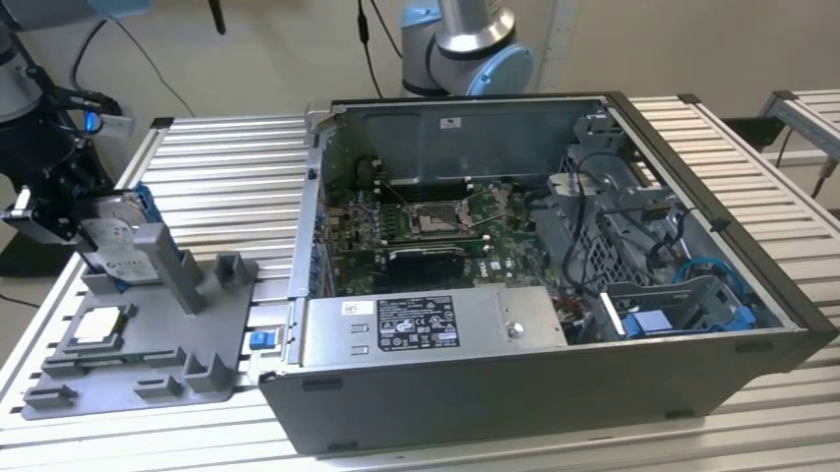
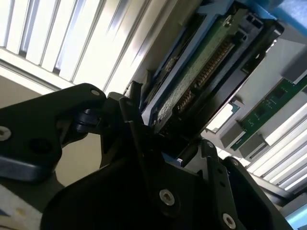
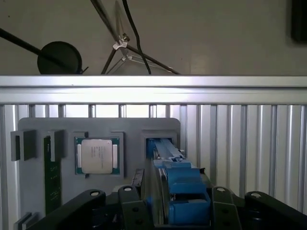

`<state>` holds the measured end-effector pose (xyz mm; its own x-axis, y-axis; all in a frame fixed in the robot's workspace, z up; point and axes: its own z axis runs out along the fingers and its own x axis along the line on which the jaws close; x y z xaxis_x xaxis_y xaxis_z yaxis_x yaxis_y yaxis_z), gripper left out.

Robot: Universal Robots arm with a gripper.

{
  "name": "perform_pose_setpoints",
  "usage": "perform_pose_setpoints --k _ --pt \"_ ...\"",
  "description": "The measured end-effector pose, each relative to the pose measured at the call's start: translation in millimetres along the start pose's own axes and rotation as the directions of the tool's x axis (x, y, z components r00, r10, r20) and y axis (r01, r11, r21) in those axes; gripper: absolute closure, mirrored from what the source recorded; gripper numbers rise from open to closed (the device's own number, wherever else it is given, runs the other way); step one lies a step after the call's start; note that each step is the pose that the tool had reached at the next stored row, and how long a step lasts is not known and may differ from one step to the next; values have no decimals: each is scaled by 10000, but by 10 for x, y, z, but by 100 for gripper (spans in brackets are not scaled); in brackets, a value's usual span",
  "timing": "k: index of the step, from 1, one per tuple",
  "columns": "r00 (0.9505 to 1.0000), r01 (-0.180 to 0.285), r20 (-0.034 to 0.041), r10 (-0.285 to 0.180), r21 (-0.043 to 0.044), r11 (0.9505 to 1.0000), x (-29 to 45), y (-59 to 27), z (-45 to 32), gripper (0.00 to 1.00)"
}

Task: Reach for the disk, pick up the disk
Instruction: 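Pick up the disk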

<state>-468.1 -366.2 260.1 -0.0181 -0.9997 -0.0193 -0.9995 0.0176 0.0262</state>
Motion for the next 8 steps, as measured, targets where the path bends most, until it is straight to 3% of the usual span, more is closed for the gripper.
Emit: perform_pose_setpoints --k 4,5,8 --pt "10000 2 3 -2 1 10000 0 0 1 0" --pt "10000 2 4 -2 0 10000 0 0 1 100" --pt "10000 3 1 -3 0 10000 1 0 0 100"
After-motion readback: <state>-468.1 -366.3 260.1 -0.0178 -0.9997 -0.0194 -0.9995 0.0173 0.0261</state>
